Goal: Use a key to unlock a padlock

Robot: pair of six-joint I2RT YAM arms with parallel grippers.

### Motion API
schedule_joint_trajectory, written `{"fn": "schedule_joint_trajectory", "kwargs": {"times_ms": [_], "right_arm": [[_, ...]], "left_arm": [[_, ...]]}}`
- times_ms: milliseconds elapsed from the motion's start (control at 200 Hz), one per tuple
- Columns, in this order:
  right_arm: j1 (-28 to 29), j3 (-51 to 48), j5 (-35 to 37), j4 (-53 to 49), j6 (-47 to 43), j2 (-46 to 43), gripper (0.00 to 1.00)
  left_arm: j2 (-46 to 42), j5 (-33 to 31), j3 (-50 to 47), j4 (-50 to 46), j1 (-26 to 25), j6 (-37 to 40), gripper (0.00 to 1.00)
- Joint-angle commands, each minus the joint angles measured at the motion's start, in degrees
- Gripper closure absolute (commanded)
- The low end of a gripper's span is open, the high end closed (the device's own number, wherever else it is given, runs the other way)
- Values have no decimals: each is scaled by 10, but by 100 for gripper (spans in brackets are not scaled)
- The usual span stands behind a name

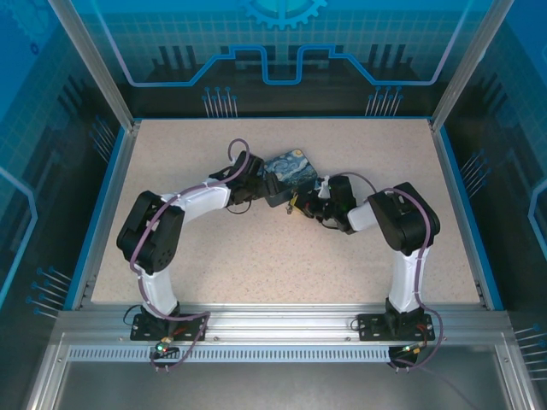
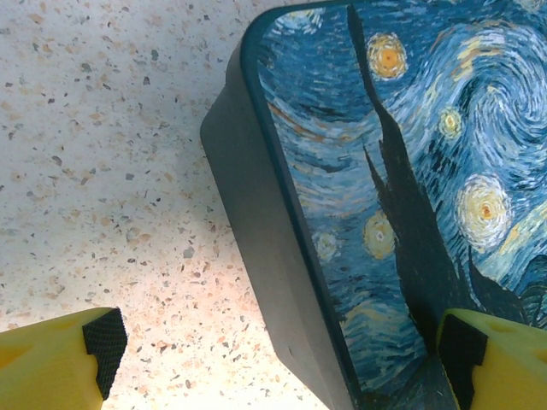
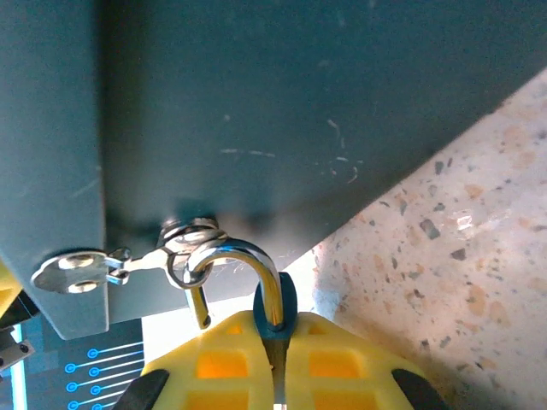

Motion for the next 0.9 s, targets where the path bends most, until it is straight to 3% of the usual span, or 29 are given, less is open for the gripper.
{"fn": "schedule_joint_trajectory", "kwargs": {"times_ms": [0, 895], "right_arm": [[-5, -16, 9, -11, 20, 5, 100], [-48, -1, 2, 10, 37, -15, 100]], "left_arm": [[9, 19, -34, -76, -3, 1, 5], [7, 29, -52, -68, -3, -2, 7]]}}
